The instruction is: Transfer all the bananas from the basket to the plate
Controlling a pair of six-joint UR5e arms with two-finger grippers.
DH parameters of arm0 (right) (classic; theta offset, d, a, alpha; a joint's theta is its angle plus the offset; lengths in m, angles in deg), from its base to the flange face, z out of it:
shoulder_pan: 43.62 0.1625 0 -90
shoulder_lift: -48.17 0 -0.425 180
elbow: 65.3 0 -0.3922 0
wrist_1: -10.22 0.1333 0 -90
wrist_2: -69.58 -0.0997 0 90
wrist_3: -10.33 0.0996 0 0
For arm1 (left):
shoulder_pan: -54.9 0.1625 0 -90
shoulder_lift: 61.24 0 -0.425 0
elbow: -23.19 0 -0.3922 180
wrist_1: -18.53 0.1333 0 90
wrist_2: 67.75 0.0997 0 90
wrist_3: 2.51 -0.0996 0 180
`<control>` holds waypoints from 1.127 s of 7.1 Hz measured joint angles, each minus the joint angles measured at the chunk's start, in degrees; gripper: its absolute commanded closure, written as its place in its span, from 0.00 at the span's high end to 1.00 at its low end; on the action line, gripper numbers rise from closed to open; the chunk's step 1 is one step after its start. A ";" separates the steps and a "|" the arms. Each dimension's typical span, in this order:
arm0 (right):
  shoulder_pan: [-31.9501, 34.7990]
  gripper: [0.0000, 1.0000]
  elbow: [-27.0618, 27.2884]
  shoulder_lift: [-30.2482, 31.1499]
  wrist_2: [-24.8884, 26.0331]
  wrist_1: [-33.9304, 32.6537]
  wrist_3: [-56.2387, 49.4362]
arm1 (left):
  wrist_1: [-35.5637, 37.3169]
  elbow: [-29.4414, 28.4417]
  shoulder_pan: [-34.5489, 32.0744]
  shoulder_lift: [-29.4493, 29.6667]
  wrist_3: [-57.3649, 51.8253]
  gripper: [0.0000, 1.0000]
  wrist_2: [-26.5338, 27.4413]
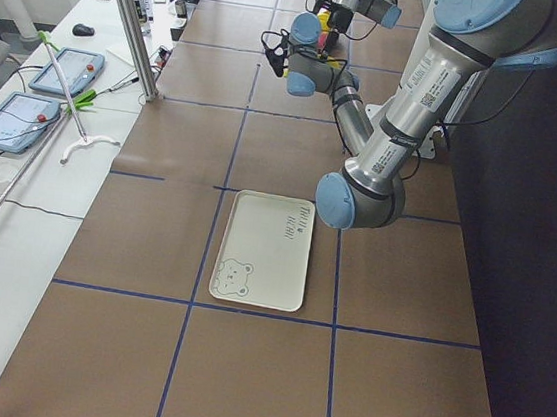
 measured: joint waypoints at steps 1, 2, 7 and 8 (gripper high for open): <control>-0.15 0.03 -0.04 -0.06 0.11 0.02 -0.04 | 0.00 -0.02 0.38 0.01 0.01 0.99 0.25; -0.19 0.03 -0.08 -0.09 0.12 0.02 -0.09 | -0.02 -0.02 0.60 -0.01 -0.02 0.87 0.37; -0.23 0.99 -0.37 -0.20 -0.01 0.04 -0.11 | -0.34 0.43 1.23 -0.63 -0.77 0.00 4.78; -0.24 1.00 -0.40 -0.43 -0.06 0.03 0.12 | -0.28 0.62 1.24 -0.73 -0.92 0.00 4.87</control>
